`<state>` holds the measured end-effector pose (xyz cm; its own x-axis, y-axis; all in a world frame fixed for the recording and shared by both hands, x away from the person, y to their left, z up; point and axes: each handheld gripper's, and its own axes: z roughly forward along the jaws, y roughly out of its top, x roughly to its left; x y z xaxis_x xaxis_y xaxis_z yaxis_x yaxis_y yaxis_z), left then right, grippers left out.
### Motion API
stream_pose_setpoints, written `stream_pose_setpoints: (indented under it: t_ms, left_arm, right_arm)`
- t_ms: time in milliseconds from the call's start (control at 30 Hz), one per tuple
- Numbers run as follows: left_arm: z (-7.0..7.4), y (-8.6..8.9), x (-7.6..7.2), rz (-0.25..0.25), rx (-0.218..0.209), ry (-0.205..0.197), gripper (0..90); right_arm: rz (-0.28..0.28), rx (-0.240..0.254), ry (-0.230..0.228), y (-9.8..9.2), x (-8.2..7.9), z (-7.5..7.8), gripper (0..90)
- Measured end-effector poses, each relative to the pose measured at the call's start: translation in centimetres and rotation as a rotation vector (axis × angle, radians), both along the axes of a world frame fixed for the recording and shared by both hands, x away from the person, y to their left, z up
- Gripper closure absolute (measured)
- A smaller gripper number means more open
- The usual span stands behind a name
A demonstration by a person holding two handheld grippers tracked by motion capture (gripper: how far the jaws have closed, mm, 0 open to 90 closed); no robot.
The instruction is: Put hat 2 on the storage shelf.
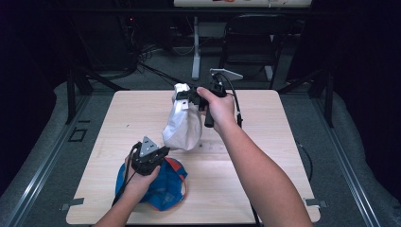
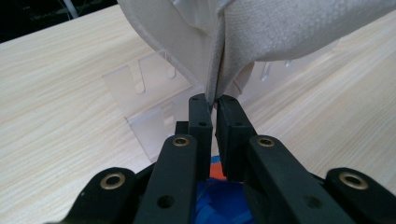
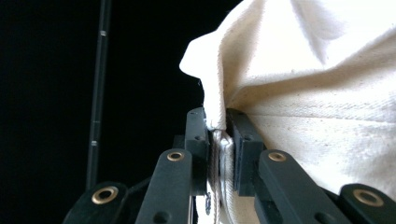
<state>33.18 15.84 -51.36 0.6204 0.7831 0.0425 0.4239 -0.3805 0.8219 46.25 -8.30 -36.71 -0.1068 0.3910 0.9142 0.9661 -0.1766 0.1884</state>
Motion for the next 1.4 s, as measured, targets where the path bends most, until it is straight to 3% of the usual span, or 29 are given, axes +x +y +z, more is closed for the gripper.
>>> stream_pose_setpoints:
  t_ms: [100,267,367,433,600,733,833,867,1067,1100,1200,1267,1300,1333,1400]
  left_arm:
    - [-0.1,0.1,0.1,0.005,0.004,0.010,85.4]
    - [-0.6,0.8,0.4,0.014,-0.044,0.061,85.3]
    - [-1.1,0.4,0.5,0.014,-0.014,0.074,86.0]
    - [-1.0,0.6,0.6,0.013,-0.027,0.095,85.9]
    - [-0.9,0.3,0.5,0.010,0.005,0.072,85.6]
    - [-0.8,0.3,0.4,0.015,0.006,0.062,84.4]
    - [-0.6,0.7,0.1,0.021,-0.008,0.038,70.8]
    - [-0.4,1.2,-0.3,0.030,-0.022,0.036,68.0]
    - [-0.4,3.2,-1.8,0.044,-0.038,0.024,59.6]
    - [-0.4,3.5,-1.9,0.048,-0.036,0.030,57.6]
    - [-0.7,4.9,-2.4,0.077,-0.047,0.059,56.1]
    - [-0.9,5.7,-2.7,0.093,-0.048,0.079,55.6]
    - [-1.0,6.0,-2.9,0.101,-0.042,0.081,55.6]
    - [-1.1,6.7,-3.2,0.114,-0.022,0.081,55.6]
    - [-1.1,7.0,-3.3,0.116,-0.017,0.076,55.4]
  right_arm:
    - [0.001,-0.015,-0.002,-0.3,-0.2,-0.5,78.6]
    - [0.020,-0.082,-0.017,-0.9,-0.8,-1.1,75.9]
    - [0.018,-0.098,-0.033,-1.1,-1.0,-1.1,74.2]
    - [0.014,-0.121,-0.048,-1.3,-1.2,-1.0,71.7]
    - [0.010,-0.122,-0.091,-2.4,-1.9,-0.8,67.7]
    - [0.018,-0.138,-0.121,-3.3,-2.6,-0.9,65.4]
    - [0.012,-0.149,-0.155,-4.2,-3.6,-1.2,63.5]
    - [0.009,-0.151,-0.181,-5.1,-4.4,-1.6,62.7]
    - [0.009,-0.166,-0.230,-6.7,-6.3,-2.3,61.4]
    - [0.006,-0.184,-0.258,-7.4,-7.1,-2.7,61.0]
    - [-0.002,-0.196,-0.277,-8.0,-8.1,-3.3,60.7]
    - [-0.019,-0.220,-0.296,-8.5,-9.4,-4.5,60.4]
    - [-0.019,-0.220,-0.296,-8.5,-9.4,-4.5,60.4]
    - [-0.013,-0.259,-0.303,-8.6,-10.3,-5.7,60.0]
    - [-0.016,-0.273,-0.298,-8.7,-10.8,-6.6,59.7]
